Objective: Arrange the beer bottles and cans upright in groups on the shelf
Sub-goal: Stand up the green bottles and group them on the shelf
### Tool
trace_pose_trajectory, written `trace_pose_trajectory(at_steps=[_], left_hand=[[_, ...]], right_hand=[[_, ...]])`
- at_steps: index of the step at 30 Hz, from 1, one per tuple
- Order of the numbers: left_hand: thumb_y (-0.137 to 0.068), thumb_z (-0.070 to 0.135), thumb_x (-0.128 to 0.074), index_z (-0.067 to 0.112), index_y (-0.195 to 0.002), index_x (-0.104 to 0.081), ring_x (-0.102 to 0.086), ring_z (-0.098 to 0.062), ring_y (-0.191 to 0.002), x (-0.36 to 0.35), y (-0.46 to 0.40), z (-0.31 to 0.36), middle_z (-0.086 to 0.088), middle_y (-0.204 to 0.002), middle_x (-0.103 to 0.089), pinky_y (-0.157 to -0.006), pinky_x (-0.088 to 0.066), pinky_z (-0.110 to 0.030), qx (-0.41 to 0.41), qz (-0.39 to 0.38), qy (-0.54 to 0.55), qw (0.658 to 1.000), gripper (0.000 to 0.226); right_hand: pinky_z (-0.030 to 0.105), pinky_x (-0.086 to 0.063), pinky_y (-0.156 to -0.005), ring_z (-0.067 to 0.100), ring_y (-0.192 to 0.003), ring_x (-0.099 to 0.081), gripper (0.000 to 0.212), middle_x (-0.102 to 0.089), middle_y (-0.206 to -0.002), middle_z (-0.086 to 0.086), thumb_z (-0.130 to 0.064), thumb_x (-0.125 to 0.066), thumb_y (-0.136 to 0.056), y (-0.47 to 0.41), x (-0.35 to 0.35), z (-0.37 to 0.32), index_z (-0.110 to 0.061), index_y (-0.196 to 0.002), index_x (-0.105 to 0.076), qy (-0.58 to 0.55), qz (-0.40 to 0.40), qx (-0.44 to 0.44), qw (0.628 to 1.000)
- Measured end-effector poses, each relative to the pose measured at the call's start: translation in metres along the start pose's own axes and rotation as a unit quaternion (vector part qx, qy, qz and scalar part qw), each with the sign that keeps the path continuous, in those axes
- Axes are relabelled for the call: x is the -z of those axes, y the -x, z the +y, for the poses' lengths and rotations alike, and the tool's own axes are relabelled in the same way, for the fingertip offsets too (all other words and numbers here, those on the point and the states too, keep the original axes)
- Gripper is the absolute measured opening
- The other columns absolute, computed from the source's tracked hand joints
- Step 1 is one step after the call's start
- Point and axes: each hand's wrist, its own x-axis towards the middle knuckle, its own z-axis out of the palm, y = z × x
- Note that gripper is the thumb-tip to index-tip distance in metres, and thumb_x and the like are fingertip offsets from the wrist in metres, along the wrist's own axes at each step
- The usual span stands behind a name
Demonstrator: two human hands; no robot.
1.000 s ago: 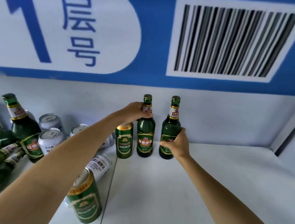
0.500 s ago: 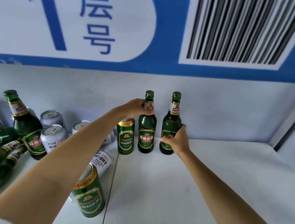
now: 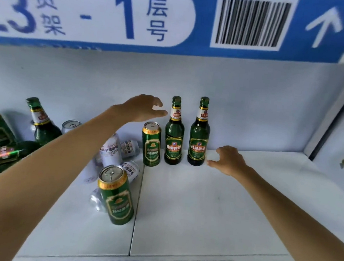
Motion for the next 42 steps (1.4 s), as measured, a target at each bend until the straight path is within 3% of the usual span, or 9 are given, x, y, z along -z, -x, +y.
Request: trace_pose_trajectory(at_steps=[6,19,22,25,31,34,36,38,42], left_hand=[[-0.093,0.059,-0.042,0.025,-0.131,-0.055,-0.05,-0.023,-0.124,-0.003,0.068,0.015,-0.002,-0.137,-0.056,-0.1,-0.039,-0.037,-0.005,-0.008,-0.072,0.997,0.052],[-0.093,0.055,-0.046,0.024,-0.12,-0.063,-0.056,-0.025,-0.115,0.048,0.259,-0.02,-0.002,-0.126,-0.063,-0.098,-0.044,-0.039,0.12,0.04,-0.034,0.991,0.044],[-0.093,0.053,-0.046,0.022,-0.12,-0.064,-0.058,-0.027,-0.113,0.058,0.294,-0.048,-0.005,-0.124,-0.064,-0.098,-0.046,-0.042,0.141,0.03,-0.049,0.988,0.045],[-0.093,0.053,-0.047,0.023,-0.117,-0.066,-0.061,-0.026,-0.108,0.066,0.325,-0.084,-0.004,-0.121,-0.066,-0.096,-0.048,-0.043,0.162,0.022,-0.053,0.985,0.042],[-0.094,0.052,-0.047,0.019,-0.118,-0.066,-0.063,-0.022,-0.104,0.075,0.37,-0.163,-0.003,-0.116,-0.068,-0.094,-0.049,-0.041,0.166,-0.004,-0.072,0.984,0.045],[-0.095,0.053,-0.044,0.019,-0.119,-0.065,-0.062,-0.021,-0.104,0.079,0.387,-0.209,-0.003,-0.115,-0.068,-0.091,-0.049,-0.039,0.162,-0.037,-0.099,0.981,0.046],[-0.093,0.055,-0.045,0.022,-0.116,-0.066,-0.06,-0.02,-0.105,0.08,0.393,-0.241,-0.001,-0.114,-0.067,-0.091,-0.048,-0.038,0.163,-0.036,-0.103,0.981,0.046],[-0.093,0.055,-0.046,0.022,-0.113,-0.067,-0.06,-0.019,-0.103,0.08,0.395,-0.267,-0.001,-0.113,-0.067,-0.087,-0.048,-0.035,0.168,-0.036,-0.092,0.981,0.045],[-0.094,0.054,-0.046,0.021,-0.116,-0.066,-0.059,-0.018,-0.105,0.073,0.391,-0.3,0.001,-0.118,-0.065,-0.084,-0.044,-0.031,0.164,-0.049,-0.068,0.983,0.044]], right_hand=[[0.039,-0.043,-0.095,0.03,-0.124,-0.046,0.064,-0.054,-0.129,0.014,-0.053,-0.061,-0.084,0.046,0.022,-0.019,-0.007,-0.128,-0.051,0.022,0.022,0.051,0.998],[0.038,-0.05,-0.078,0.028,-0.088,-0.062,0.043,-0.064,-0.096,0.012,-0.047,-0.06,-0.086,0.158,0.074,-0.138,-0.006,-0.098,-0.062,-0.058,-0.003,0.22,0.974],[0.037,-0.046,-0.082,0.028,-0.102,-0.059,0.042,-0.059,-0.108,0.011,-0.049,-0.059,-0.086,0.175,0.079,-0.184,-0.011,-0.103,-0.06,-0.06,0.005,0.258,0.964],[0.038,-0.045,-0.094,0.032,-0.117,-0.053,0.055,-0.055,-0.129,0.015,-0.048,-0.059,-0.087,0.191,0.072,-0.232,-0.009,-0.126,-0.057,-0.065,-0.001,0.265,0.962],[0.034,-0.045,-0.075,0.031,-0.098,-0.059,0.038,-0.061,-0.1,0.011,-0.04,-0.06,-0.088,0.201,0.029,-0.32,-0.005,-0.103,-0.061,-0.085,-0.036,0.267,0.959],[0.026,-0.028,-0.053,0.024,-0.08,-0.049,0.031,-0.044,-0.068,-0.003,-0.04,-0.061,-0.089,0.201,0.003,-0.36,-0.019,-0.071,-0.046,-0.101,-0.061,0.252,0.96],[0.028,-0.033,-0.056,0.027,-0.084,-0.055,0.03,-0.051,-0.072,0.002,-0.037,-0.062,-0.089,0.198,-0.012,-0.38,-0.018,-0.07,-0.048,-0.119,-0.071,0.241,0.961],[0.032,-0.046,-0.072,0.03,-0.098,-0.061,0.026,-0.063,-0.091,0.013,-0.033,-0.062,-0.09,0.192,-0.029,-0.396,-0.007,-0.091,-0.062,-0.138,-0.087,0.229,0.96],[0.034,-0.047,-0.077,0.028,-0.103,-0.059,0.028,-0.064,-0.097,0.012,-0.035,-0.06,-0.091,0.178,-0.052,-0.416,-0.009,-0.098,-0.063,-0.12,-0.122,0.202,0.964]])
